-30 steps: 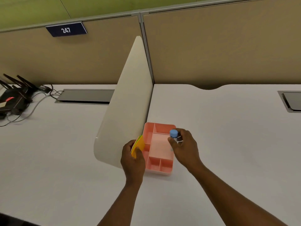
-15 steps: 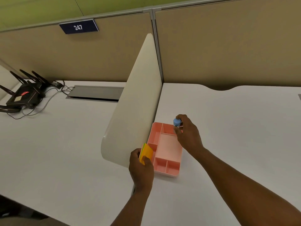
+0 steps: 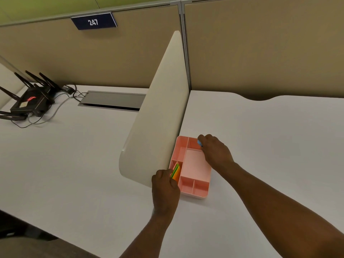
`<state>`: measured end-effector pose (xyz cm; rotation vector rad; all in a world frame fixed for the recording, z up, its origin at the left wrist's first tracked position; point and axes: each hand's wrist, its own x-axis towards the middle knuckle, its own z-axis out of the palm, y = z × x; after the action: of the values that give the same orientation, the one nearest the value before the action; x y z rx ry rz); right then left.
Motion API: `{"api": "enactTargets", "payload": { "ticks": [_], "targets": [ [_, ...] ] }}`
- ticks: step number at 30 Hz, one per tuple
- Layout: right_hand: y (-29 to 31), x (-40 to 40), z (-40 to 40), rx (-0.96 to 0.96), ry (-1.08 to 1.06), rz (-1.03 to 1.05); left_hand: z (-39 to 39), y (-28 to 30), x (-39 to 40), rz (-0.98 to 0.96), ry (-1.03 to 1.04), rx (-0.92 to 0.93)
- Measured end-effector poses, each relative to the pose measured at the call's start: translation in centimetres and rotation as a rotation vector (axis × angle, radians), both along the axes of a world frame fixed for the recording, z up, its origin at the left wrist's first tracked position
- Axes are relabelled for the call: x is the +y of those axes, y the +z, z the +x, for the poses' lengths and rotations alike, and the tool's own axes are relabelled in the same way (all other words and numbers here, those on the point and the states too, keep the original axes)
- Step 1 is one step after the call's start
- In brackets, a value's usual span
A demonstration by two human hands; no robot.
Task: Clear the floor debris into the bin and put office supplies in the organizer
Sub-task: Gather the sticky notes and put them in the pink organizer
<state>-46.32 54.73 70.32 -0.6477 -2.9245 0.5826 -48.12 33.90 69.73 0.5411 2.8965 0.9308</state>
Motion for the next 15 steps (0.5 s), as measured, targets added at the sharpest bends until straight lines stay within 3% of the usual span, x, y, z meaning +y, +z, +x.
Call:
{"api": "enactTargets", "payload": {
  "ticks": [7,15],
  "targets": [
    [-0.9,0.7,1.6,-0.030,-0.035,0.064,0.4,-0.8,-1.0,-0.098,-0.156,0.171],
    [-1.5,-0.2,2.8,0.131,-0.175,0.059,0.5,-1.1,-2.1,-0.047,-0.119,0.095]
  ]
}}
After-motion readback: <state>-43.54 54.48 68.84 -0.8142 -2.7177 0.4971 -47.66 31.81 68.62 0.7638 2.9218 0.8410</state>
